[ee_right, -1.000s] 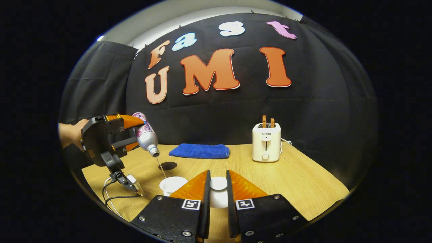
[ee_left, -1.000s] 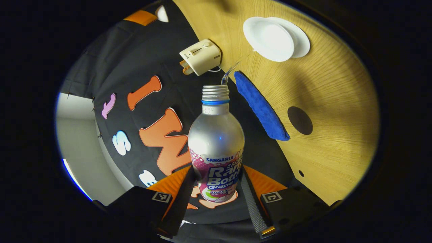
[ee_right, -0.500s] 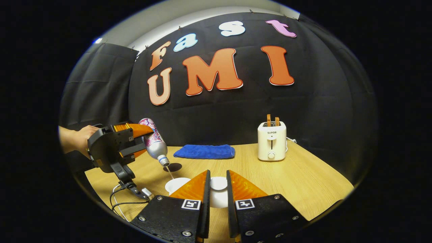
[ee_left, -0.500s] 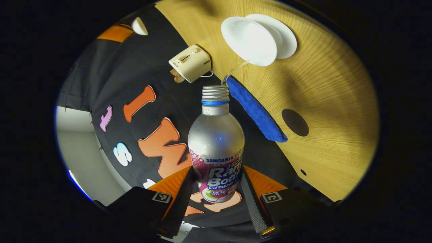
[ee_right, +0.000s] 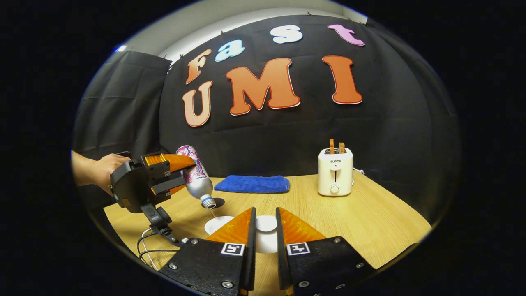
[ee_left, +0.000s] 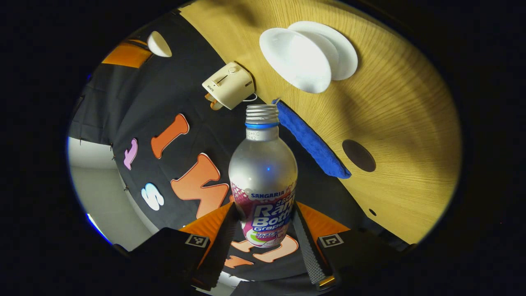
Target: Open the teacup lid with one hand, grasp the water bottle and pour water into the teacup with the other hand; after pouring, place the water bottle on the coaster and then close the teacup lid.
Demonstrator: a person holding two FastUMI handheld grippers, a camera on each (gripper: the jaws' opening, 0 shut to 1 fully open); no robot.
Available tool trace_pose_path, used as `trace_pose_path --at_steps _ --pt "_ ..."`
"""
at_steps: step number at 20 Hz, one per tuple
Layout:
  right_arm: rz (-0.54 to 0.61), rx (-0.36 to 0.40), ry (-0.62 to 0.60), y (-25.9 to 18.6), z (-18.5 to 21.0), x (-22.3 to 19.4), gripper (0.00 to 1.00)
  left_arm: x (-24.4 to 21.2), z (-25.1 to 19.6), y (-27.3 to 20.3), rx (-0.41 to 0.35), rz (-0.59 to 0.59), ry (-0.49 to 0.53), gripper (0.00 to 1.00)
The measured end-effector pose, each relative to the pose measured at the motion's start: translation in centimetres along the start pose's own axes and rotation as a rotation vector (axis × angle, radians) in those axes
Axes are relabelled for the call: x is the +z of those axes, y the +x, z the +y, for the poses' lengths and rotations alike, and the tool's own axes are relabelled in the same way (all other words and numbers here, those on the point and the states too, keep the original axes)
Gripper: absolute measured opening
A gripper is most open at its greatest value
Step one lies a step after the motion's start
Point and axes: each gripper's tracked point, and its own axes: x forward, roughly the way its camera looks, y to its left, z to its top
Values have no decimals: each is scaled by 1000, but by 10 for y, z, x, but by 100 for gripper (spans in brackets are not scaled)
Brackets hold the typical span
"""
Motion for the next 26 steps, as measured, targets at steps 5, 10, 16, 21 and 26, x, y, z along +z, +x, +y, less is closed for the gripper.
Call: trace_pose_path --at_steps 5,10,16,21,26 --pt "0 5 0 2 5 1 23 -1 0 -1 42 12 -41 82" --pt "8 5 -3 5 7 0 23 -10 8 -5 134 20 -151 80" --pt "0 10 -3 10 14 7 23 -40 62 -17 336 26 -390 80" --pt "-1 15 -11 17 22 11 23 -81 92 -32 516 64 -656 81" --pt "-7 27 -24 26 33 17 23 -116 103 -37 651 105 -919 81"
